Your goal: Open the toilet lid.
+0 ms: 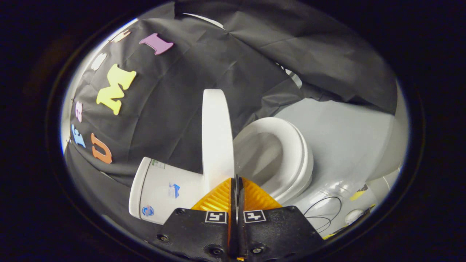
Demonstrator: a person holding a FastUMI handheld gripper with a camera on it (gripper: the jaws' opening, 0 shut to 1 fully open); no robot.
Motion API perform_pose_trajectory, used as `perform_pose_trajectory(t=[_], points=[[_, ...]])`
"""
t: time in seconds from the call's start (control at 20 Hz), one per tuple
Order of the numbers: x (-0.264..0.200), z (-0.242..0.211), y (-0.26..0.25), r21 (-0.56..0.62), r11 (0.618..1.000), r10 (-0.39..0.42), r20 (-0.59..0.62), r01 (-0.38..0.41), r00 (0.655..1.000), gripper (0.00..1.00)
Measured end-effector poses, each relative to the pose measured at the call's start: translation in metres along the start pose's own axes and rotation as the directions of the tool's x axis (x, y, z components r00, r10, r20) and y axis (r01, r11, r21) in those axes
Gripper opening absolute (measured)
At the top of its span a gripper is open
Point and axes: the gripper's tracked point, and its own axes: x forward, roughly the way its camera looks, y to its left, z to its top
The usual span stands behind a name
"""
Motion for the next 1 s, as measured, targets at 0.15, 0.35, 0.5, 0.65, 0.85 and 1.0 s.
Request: perform_pose_trajectory(t=[0.15, 0.35, 0.5, 0.65, 0.85, 1.0], points=[[-0.002, -0.002, 0.013, -0.042, 0.999, -0.01, 0.013, 0.01, 1.0, 0.04], [-0.005, -0.004, 0.022, -0.066, 0.998, -0.019, 0.018, 0.02, 1.0, 0.04], [-0.007, -0.005, 0.029, -0.073, 0.997, -0.023, 0.024, 0.025, 0.999, 0.04], [-0.009, -0.007, 0.037, -0.096, 0.995, -0.027, 0.03, 0.03, 0.999, 0.04], [-0.012, -0.01, 0.052, -0.126, 0.991, -0.03, 0.038, 0.035, 0.999, 0.04], [-0.013, -0.013, 0.059, -0.176, 0.983, -0.05, 0.052, 0.058, 0.997, 0.04]])
